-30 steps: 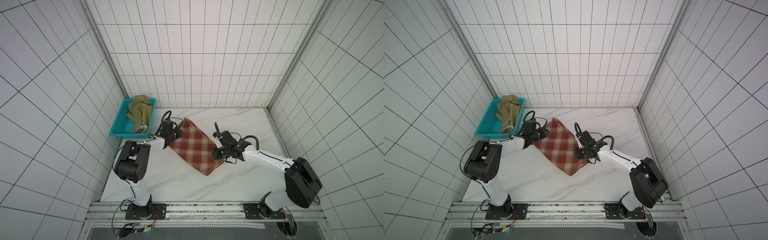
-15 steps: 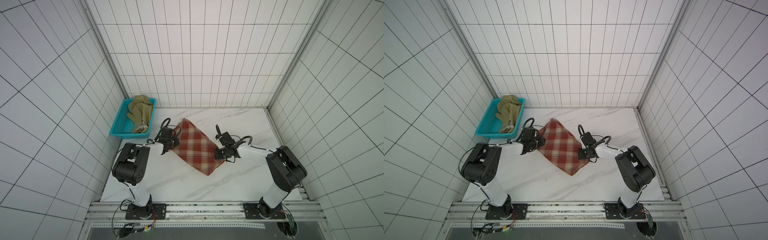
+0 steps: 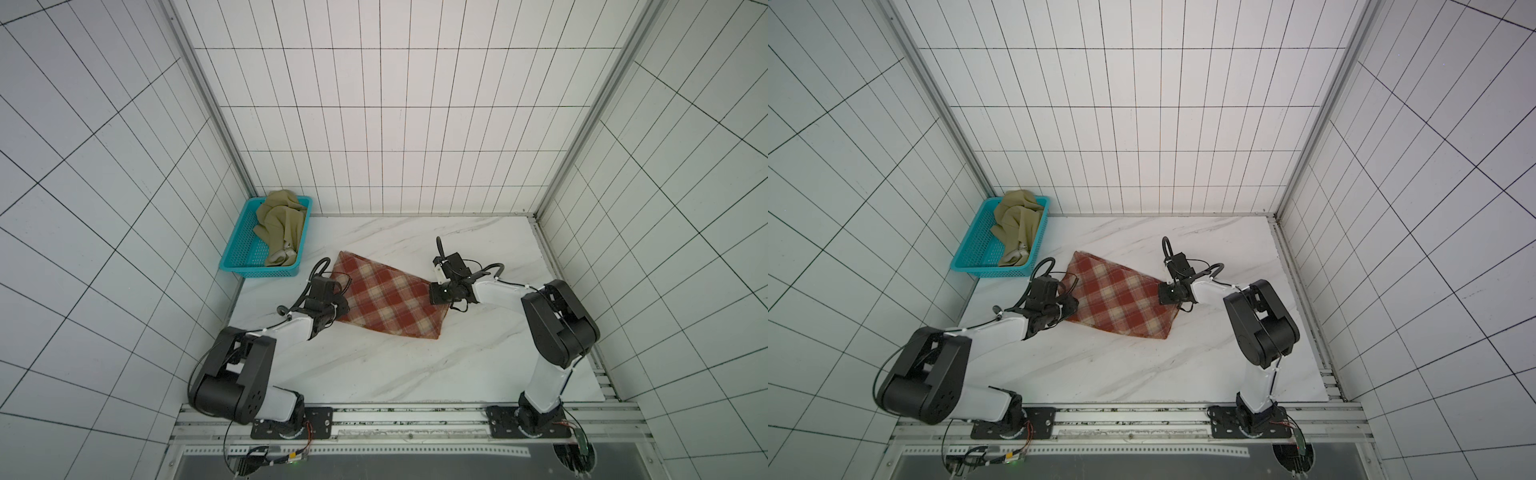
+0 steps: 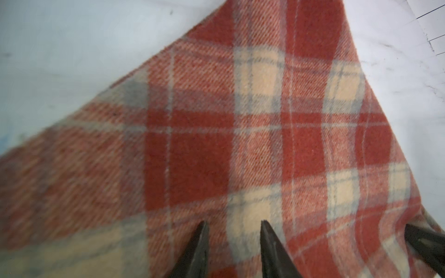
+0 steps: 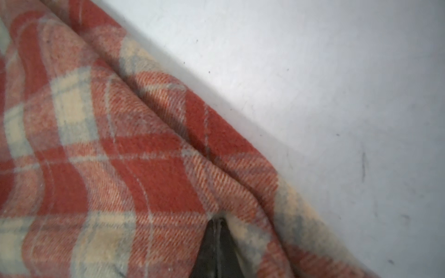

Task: Fold and stack skirts
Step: Rotate the skirt at the center of the table.

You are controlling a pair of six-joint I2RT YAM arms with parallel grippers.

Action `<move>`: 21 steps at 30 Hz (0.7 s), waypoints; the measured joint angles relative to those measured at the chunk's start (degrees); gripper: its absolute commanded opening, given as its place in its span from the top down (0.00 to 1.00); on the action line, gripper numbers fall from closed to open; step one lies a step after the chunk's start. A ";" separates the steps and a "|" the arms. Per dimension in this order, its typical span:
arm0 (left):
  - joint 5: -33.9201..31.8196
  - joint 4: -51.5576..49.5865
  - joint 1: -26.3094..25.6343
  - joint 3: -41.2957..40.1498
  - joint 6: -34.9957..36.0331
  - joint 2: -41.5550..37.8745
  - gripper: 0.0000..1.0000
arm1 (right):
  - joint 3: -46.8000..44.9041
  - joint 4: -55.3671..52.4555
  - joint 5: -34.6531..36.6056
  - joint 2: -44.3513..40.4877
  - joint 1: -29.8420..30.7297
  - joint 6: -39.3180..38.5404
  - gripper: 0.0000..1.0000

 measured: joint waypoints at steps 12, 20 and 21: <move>0.59 -6.12 -0.04 5.84 2.43 -8.13 0.60 | 0.07 -5.14 0.50 -14.12 3.43 -0.83 1.00; 0.42 -5.22 0.04 9.25 5.27 2.99 0.62 | -2.82 -4.57 -1.40 -16.79 11.15 2.10 1.00; 0.22 -5.20 0.09 9.25 5.33 4.00 0.62 | -3.61 -4.50 -1.64 -16.63 11.54 2.32 1.00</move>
